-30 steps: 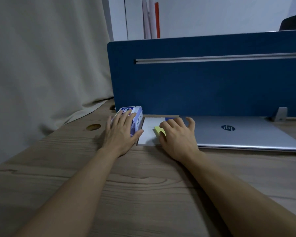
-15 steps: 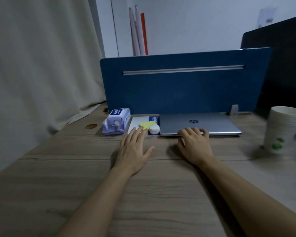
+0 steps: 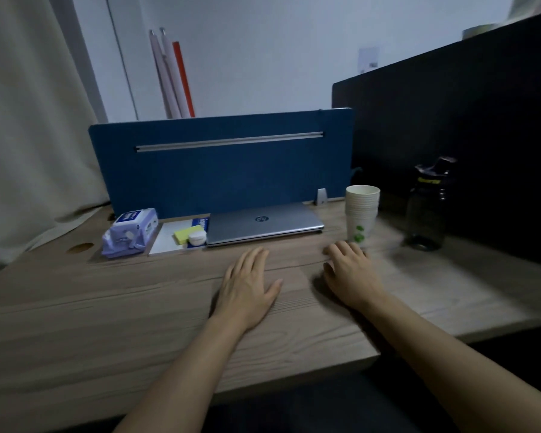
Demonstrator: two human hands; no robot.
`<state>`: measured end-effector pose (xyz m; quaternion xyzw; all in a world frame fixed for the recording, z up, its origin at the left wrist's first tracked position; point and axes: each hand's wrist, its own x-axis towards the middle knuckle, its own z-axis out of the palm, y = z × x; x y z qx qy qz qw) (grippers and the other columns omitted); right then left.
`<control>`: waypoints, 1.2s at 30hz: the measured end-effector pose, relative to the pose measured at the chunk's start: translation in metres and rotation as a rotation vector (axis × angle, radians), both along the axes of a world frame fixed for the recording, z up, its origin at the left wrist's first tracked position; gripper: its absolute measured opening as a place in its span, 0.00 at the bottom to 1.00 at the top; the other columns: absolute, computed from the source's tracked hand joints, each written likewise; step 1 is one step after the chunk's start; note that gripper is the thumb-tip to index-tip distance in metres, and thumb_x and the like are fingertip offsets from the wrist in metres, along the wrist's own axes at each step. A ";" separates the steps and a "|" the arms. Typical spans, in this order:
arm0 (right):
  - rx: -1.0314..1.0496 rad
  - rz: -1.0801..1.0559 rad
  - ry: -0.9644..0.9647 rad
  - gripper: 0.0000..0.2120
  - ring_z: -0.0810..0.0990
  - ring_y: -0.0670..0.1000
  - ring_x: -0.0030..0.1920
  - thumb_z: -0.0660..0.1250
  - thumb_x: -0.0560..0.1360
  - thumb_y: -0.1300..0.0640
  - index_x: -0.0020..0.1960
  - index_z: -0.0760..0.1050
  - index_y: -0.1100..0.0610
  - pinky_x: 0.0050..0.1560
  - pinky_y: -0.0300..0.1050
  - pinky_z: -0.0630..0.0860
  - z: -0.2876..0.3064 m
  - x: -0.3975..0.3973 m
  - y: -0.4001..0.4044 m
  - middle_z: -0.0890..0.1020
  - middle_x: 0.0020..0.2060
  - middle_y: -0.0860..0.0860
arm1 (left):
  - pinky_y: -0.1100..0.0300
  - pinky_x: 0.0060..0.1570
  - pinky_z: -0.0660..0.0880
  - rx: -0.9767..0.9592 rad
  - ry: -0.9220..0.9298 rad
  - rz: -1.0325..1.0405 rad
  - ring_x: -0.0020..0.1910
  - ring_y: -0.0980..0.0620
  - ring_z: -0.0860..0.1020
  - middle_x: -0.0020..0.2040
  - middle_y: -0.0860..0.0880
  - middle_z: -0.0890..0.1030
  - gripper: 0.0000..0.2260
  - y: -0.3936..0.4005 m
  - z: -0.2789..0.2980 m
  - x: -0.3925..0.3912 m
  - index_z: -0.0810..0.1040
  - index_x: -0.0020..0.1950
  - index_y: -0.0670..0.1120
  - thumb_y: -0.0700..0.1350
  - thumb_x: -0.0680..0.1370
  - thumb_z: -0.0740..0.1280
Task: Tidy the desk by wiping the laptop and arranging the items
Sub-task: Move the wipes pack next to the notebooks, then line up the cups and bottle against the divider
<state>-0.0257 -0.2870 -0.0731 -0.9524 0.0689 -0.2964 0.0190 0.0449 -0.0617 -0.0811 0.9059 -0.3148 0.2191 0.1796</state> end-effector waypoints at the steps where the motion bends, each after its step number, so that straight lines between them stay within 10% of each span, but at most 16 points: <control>1: 0.009 -0.035 0.007 0.12 0.76 0.54 0.56 0.63 0.75 0.48 0.57 0.72 0.50 0.52 0.52 0.74 0.000 -0.006 -0.012 0.78 0.56 0.50 | 0.54 0.73 0.53 0.002 0.008 -0.011 0.77 0.52 0.55 0.78 0.51 0.60 0.30 -0.008 0.000 -0.001 0.58 0.77 0.50 0.62 0.78 0.57; 11: 0.672 -0.101 0.050 0.29 0.74 0.58 0.62 0.67 0.76 0.53 0.72 0.62 0.63 0.61 0.49 0.72 -0.006 0.001 -0.097 0.70 0.67 0.63 | 0.51 0.74 0.54 -0.008 0.066 -0.065 0.77 0.52 0.55 0.78 0.51 0.60 0.30 -0.059 -0.001 0.027 0.58 0.77 0.51 0.61 0.79 0.57; 36: 0.685 -0.059 -0.031 0.20 0.78 0.58 0.56 0.72 0.74 0.51 0.60 0.71 0.60 0.52 0.49 0.75 -0.005 0.162 -0.128 0.80 0.57 0.58 | 0.51 0.62 0.67 0.076 -0.001 -0.013 0.66 0.51 0.72 0.67 0.56 0.75 0.22 -0.139 0.005 0.181 0.73 0.66 0.55 0.63 0.76 0.59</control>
